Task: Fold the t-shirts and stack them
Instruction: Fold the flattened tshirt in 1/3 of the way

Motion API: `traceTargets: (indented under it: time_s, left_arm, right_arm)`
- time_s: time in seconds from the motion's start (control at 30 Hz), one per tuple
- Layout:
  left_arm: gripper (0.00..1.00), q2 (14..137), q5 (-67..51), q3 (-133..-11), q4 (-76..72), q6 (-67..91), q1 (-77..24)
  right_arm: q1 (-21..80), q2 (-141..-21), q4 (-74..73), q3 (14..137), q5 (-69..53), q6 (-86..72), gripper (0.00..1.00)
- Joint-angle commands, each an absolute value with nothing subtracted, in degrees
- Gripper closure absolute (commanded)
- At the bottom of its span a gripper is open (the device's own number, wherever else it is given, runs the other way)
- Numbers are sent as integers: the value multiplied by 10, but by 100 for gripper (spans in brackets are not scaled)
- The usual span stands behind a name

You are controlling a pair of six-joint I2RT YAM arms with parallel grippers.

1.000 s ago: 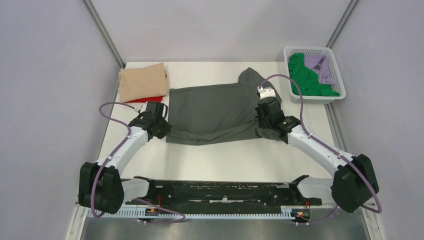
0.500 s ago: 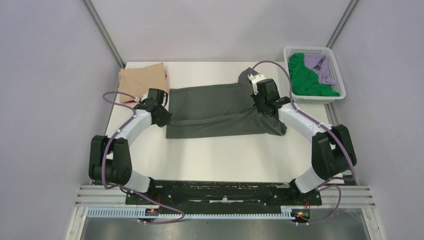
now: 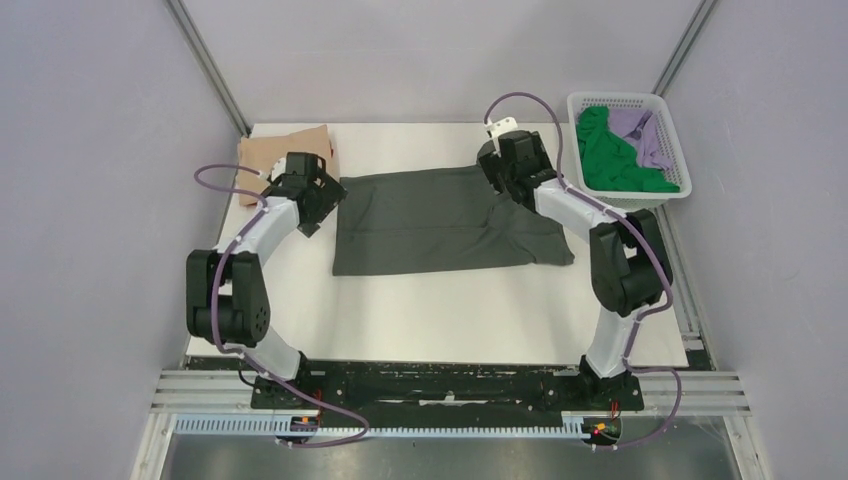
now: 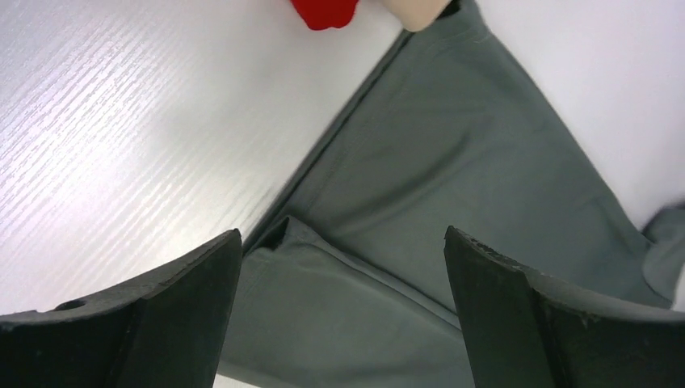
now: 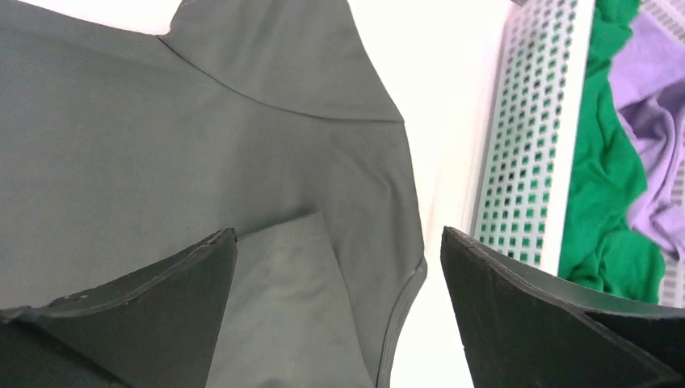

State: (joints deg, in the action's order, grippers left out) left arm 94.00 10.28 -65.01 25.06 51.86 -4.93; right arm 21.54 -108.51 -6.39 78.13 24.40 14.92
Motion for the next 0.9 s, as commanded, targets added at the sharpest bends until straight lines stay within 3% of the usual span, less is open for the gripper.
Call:
traceTargets:
  time_s: [0.0,0.23,0.43,0.87]
  left_arm:
    - [0,859,80,-618,228,507,-54]
    - [0,862,-18,-555,185,494,-87]
    - [0,931,-47,-544,172,498,-105]
    - [0,947,54,-476,215,479,-103]
  right_arm:
    - [214,-987,-25,707,251,71,2]
    - [213,-894,-14,549,68,-66,2]
    - [201,-930,-39,517,70,-112,2]
    - [71,-902,67,344,-100,-178,2]
